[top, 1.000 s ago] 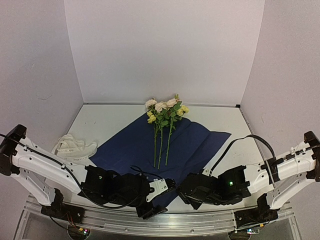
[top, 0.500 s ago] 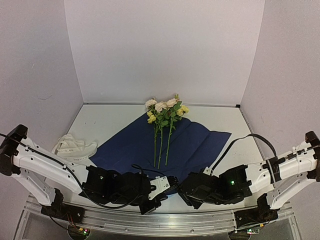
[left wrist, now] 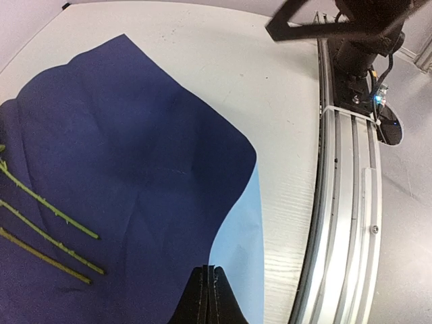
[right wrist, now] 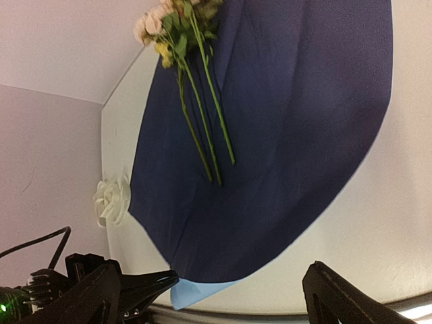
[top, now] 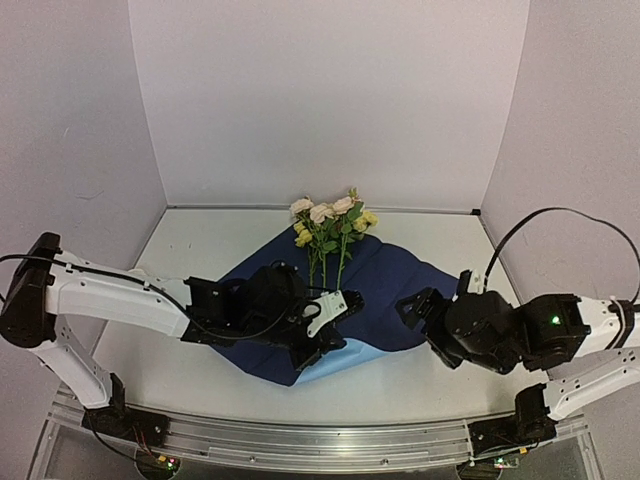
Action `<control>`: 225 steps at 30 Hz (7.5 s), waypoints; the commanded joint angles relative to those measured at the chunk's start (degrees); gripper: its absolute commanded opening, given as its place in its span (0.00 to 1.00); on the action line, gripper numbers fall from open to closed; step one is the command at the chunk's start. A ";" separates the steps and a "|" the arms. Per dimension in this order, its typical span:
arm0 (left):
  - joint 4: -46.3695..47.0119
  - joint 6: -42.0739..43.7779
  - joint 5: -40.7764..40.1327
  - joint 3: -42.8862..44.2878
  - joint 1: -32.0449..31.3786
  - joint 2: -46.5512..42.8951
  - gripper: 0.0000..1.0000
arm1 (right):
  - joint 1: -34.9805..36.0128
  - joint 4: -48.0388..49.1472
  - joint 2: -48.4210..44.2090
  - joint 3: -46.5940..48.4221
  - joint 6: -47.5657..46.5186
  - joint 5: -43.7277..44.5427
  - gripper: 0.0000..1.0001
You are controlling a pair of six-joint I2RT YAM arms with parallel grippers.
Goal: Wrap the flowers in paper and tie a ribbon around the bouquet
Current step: Pass from the right arm to the left, then pass from the left arm to the right, then fold the bottom corner of the flattened wrapping paper at the center of the board, then press the fold line on the 1/4-folded wrapping paper.
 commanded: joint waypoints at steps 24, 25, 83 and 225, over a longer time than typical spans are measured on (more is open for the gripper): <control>-3.87 19.03 26.42 17.22 20.04 13.41 0.00 | -36.42 16.38 23.31 11.81 -71.36 -66.89 0.98; -4.04 19.24 26.82 17.48 20.13 13.25 0.00 | -36.86 16.31 24.87 13.44 -71.63 -69.72 0.98; 15.25 -23.40 32.09 -1.35 31.00 -2.03 0.52 | -38.54 11.36 35.40 22.51 -77.72 -67.84 0.00; -14.19 -32.65 11.75 -1.02 32.98 13.25 0.08 | -39.33 34.29 29.99 -12.06 -20.27 -20.22 0.67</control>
